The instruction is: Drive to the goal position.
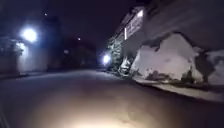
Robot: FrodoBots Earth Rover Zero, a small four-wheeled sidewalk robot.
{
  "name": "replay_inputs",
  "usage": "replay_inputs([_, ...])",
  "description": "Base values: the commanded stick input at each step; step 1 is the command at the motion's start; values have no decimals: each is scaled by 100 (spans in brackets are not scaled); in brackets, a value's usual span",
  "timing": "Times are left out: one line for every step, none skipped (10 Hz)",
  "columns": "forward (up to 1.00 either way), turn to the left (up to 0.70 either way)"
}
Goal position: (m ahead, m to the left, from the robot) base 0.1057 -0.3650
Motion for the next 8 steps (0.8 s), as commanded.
replay_inputs([70,0])
replay_inputs([70,0])
replay_inputs([70,0])
replay_inputs([70,0])
replay_inputs([70,0])
replay_inputs([70,0])
replay_inputs([70,0])
replay_inputs([70,0])
